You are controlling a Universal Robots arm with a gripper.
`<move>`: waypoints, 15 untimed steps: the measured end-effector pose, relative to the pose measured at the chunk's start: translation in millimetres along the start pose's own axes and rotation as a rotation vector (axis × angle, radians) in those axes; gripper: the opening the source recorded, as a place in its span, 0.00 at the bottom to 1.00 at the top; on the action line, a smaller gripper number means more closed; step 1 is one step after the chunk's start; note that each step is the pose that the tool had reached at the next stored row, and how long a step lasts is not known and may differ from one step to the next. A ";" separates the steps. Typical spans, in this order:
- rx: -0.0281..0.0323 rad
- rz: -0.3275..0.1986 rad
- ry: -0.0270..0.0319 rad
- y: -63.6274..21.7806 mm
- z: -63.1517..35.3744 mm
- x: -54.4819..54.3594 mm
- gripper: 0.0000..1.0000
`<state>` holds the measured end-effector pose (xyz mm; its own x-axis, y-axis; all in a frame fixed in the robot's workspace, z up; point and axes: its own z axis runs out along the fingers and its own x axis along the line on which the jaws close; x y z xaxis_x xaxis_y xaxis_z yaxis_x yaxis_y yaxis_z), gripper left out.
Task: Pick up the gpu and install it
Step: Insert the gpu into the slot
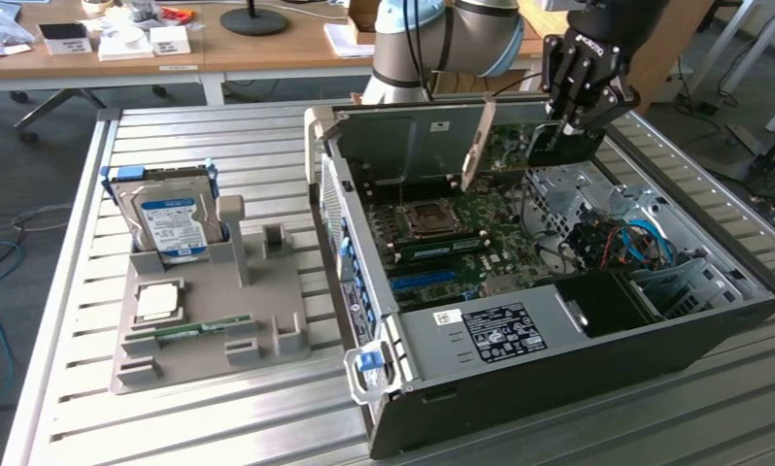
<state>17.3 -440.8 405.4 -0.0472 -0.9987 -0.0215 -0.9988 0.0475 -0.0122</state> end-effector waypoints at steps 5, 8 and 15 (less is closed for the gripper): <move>0.0001 0.000 -0.0001 0.1 0.1 0.0 0.27; 0.0001 0.000 -0.0002 1.7 0.3 0.1 0.27; 0.0001 0.000 -0.0001 5.0 0.7 0.3 0.27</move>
<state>12.3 -440.8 404.7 -0.0474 -0.9986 -0.0215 -0.9988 0.0477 -0.0122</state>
